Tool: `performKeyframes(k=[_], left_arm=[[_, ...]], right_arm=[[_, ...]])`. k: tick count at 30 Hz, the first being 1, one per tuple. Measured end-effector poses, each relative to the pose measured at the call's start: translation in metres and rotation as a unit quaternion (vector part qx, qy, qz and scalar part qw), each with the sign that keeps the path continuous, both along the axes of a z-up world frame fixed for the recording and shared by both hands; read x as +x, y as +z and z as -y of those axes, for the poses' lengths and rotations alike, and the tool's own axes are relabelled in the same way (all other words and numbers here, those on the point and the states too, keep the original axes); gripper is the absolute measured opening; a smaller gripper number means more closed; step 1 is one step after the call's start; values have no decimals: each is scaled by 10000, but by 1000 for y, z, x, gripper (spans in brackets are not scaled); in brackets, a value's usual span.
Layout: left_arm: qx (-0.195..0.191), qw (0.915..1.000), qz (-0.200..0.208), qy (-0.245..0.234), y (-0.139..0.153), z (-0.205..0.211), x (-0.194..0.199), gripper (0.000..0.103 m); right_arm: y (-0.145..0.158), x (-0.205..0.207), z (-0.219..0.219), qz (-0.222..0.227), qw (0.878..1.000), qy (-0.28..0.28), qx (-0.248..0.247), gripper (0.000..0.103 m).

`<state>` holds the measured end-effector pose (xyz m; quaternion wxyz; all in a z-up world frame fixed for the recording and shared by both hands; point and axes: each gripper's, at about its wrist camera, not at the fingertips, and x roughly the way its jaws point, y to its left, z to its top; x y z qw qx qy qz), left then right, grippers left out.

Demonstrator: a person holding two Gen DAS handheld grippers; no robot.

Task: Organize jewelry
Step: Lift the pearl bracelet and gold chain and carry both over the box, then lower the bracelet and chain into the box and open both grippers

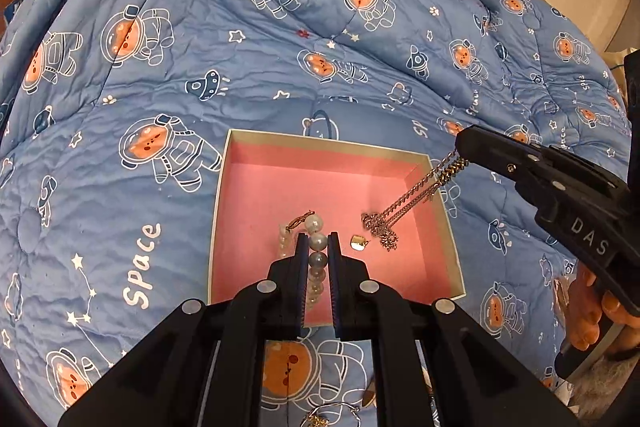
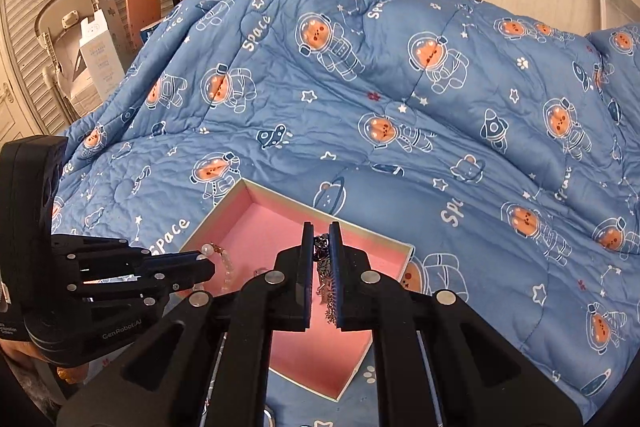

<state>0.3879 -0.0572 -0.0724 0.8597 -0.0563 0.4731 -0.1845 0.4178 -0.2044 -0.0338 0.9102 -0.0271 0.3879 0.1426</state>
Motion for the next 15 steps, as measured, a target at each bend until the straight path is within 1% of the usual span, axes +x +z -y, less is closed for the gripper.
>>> performKeyframes(k=[15], left_arm=[[243,9990,-375,103,-37,-2,16,9]], right_arm=[[-69,23,-16,-701,9974,112,-137,8]])
